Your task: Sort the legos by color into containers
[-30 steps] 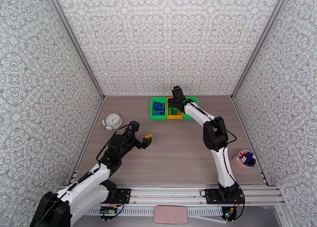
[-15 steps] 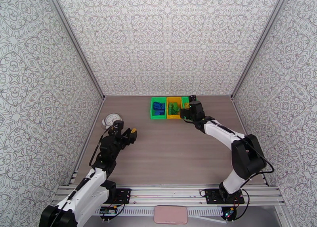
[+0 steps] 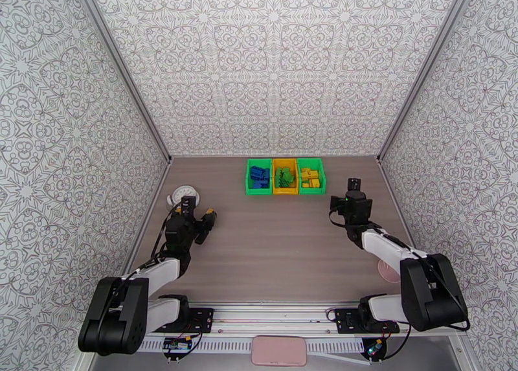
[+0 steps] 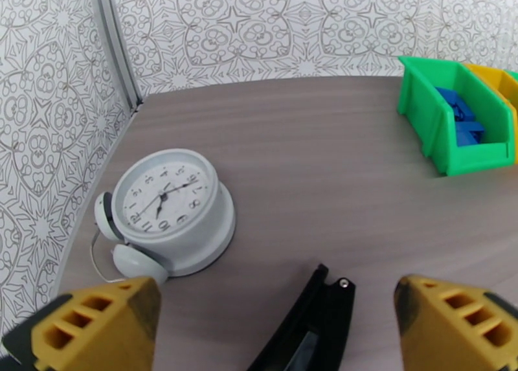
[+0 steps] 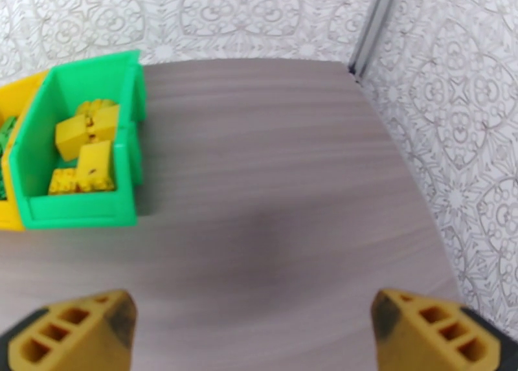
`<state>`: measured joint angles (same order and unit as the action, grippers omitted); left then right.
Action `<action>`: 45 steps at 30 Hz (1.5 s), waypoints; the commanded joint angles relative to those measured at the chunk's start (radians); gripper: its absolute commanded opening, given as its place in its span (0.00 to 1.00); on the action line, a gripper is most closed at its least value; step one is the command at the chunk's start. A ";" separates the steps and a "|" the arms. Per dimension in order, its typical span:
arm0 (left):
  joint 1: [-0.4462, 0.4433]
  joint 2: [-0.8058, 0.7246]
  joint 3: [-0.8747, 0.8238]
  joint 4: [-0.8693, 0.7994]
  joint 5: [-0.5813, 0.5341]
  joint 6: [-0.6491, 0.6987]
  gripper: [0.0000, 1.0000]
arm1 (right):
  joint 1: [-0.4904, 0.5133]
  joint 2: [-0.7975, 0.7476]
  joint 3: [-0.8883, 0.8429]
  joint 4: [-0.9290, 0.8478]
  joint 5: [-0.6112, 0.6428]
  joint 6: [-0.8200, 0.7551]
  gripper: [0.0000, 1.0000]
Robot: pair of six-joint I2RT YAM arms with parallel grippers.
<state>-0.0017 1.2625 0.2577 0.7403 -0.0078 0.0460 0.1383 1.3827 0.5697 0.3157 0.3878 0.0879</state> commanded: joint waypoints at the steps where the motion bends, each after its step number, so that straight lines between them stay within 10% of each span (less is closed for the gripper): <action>1: 0.045 0.045 0.000 0.138 0.068 -0.002 1.00 | -0.011 0.026 -0.080 0.243 -0.028 -0.047 1.00; 9: 0.120 0.275 0.014 0.347 0.121 -0.061 1.00 | -0.023 0.066 -0.169 0.462 -0.145 -0.112 1.00; 17: 0.087 0.265 0.144 0.076 -0.001 -0.069 1.00 | -0.101 0.107 -0.130 0.424 -0.283 -0.064 1.00; 45: 0.070 0.268 0.152 0.067 -0.023 -0.053 1.00 | -0.117 0.129 -0.169 0.505 -0.310 -0.063 1.00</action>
<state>0.0689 1.5280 0.3965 0.8242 -0.0242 -0.0185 0.0231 1.5070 0.4110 0.8051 0.0917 0.0109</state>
